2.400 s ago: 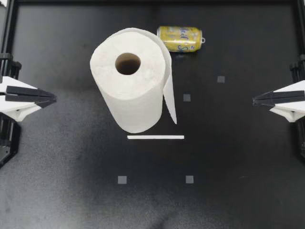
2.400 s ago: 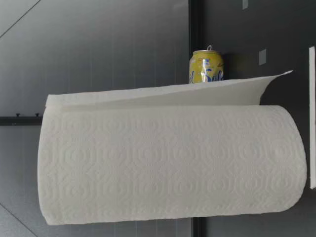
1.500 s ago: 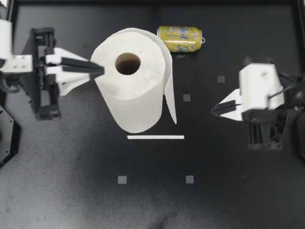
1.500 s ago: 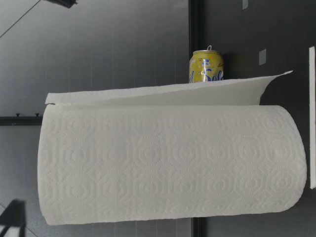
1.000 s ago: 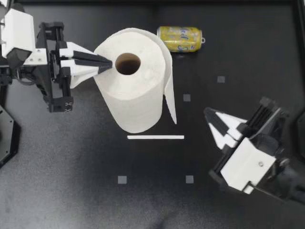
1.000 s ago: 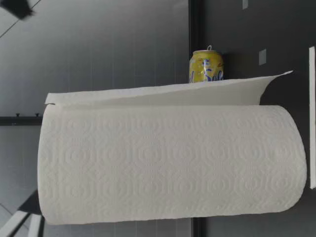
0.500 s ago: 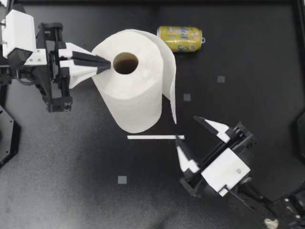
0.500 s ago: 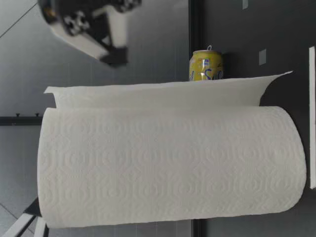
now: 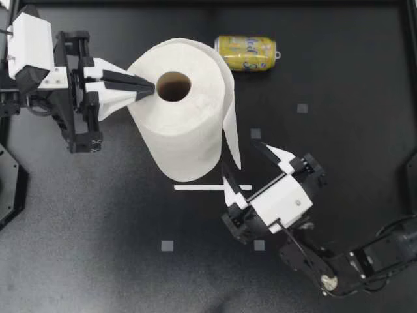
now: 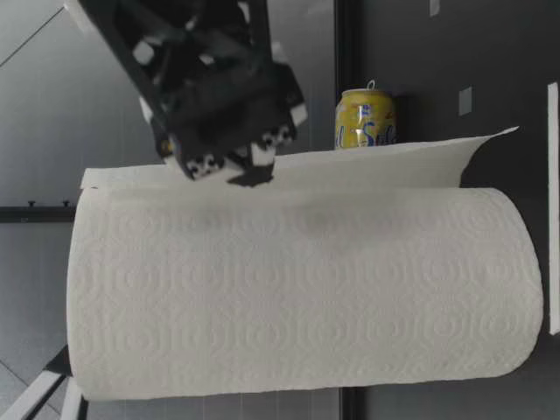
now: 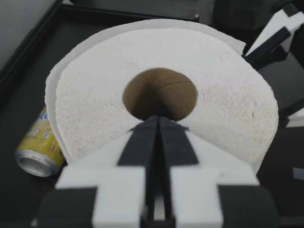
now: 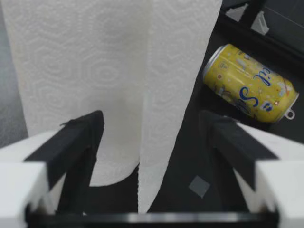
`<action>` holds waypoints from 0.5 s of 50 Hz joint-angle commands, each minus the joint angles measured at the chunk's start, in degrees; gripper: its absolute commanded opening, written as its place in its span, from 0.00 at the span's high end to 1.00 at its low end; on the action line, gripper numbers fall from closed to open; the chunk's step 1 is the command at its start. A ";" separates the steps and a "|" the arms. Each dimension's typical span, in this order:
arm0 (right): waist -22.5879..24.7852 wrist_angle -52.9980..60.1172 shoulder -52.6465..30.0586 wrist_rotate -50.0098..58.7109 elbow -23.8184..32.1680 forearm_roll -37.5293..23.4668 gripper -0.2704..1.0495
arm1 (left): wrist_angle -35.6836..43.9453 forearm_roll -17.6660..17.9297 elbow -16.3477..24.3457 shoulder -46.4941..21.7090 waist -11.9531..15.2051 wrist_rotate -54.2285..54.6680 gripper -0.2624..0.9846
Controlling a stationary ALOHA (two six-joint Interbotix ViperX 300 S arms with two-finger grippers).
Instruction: Pick up a piece of paper towel and place it on the spilled liquid.
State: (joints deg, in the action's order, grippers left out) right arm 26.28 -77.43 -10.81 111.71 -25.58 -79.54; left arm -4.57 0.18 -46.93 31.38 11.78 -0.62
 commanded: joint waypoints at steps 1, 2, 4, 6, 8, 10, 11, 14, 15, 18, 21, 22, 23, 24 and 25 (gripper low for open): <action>-1.23 0.09 0.53 0.18 1.49 -0.62 0.22 | -0.35 0.00 0.18 -0.70 0.35 0.09 0.70; -1.41 0.18 0.44 0.18 1.58 -0.70 0.22 | -0.35 0.00 0.18 -0.79 0.26 0.09 0.70; -1.67 0.26 0.35 0.18 1.49 -0.79 0.22 | -0.35 0.00 0.18 -0.79 0.26 0.09 0.70; -2.20 0.44 0.35 0.18 1.58 -0.79 0.22 | -0.35 -0.09 0.09 -0.79 0.26 0.09 0.70; -2.64 0.62 0.26 0.18 1.58 -0.79 0.22 | -0.44 0.00 0.18 -0.79 0.26 0.09 0.70; -3.25 0.79 0.09 0.18 1.58 -0.88 0.22 | -0.35 -0.09 0.18 -0.79 0.26 0.09 0.70; -3.52 0.79 0.09 0.18 1.58 -0.88 0.22 | -0.35 -0.09 0.18 -0.79 0.35 0.09 0.70; -4.22 0.79 0.00 0.18 1.58 -0.88 0.22 | -0.35 0.00 0.09 -0.79 0.35 0.09 0.70; -4.39 0.88 0.00 0.18 1.58 -0.88 0.22 | -0.44 0.00 0.09 -0.79 0.35 0.09 0.70; -5.19 0.88 -0.09 0.18 1.58 -0.88 0.22 | -0.35 0.00 0.00 -0.79 0.26 0.09 0.70; -6.06 0.79 -0.18 0.00 1.58 -0.88 0.22 | -0.35 0.00 -0.09 -0.79 0.26 0.09 0.70; -6.33 0.88 -0.09 0.00 1.49 -0.88 0.22 | -0.35 0.00 -0.09 -0.70 0.26 0.09 0.70; -6.50 0.79 -0.09 -0.09 1.49 -0.88 0.22 | -0.35 0.00 -0.09 -0.79 0.26 0.09 0.70; -6.68 0.79 0.00 -0.09 1.32 -0.88 0.22 | -0.35 0.00 -0.09 -0.79 0.26 0.09 0.70; -6.94 0.79 0.09 -0.09 1.23 -0.88 0.22 | -0.44 0.00 -0.09 -0.79 0.26 0.09 0.70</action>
State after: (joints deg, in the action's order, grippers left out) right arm 20.39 -76.55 -11.69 111.71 -25.22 -79.98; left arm -4.48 0.18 -47.02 31.38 11.78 -0.62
